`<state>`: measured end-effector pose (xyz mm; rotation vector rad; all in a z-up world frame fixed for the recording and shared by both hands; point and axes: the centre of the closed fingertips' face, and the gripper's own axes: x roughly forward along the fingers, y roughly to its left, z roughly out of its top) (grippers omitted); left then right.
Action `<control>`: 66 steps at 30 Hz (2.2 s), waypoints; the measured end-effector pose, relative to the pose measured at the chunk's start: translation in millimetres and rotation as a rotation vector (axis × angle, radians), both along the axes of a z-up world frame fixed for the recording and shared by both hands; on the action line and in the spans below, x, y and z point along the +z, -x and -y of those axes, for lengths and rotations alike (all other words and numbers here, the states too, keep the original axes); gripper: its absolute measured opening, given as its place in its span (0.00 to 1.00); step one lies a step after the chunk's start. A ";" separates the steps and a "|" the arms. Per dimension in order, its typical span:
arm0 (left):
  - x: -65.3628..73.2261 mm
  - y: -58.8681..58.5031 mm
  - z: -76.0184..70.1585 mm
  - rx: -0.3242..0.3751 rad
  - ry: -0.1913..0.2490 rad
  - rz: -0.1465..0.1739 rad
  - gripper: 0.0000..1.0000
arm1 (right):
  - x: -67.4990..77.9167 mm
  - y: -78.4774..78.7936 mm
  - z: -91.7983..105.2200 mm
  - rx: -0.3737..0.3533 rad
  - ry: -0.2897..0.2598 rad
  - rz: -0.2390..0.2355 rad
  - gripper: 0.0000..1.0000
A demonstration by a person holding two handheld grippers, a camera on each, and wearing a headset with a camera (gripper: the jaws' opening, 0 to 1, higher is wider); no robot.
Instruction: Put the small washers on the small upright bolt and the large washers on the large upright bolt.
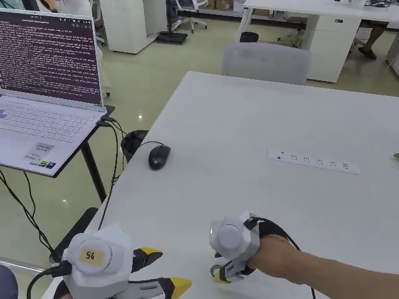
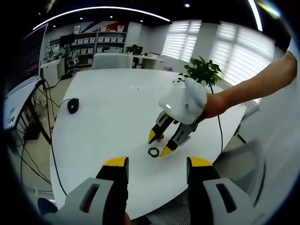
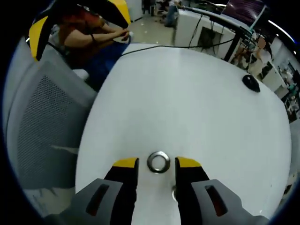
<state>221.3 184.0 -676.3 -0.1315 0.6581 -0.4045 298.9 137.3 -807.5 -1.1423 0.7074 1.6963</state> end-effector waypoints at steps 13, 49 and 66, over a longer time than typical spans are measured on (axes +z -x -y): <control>-1.0 3.4 0.7 0.000 0.001 -0.006 0.48 | -11.5 -5.4 2.9 -0.029 0.024 0.011 0.30; -4.5 3.3 -3.7 0.004 0.005 -0.012 0.48 | -16.8 8.5 8.0 0.060 0.085 0.047 0.24; -4.2 -0.6 2.3 -0.004 0.009 -0.005 0.48 | -16.3 19.3 44.0 -0.086 0.033 -0.013 0.24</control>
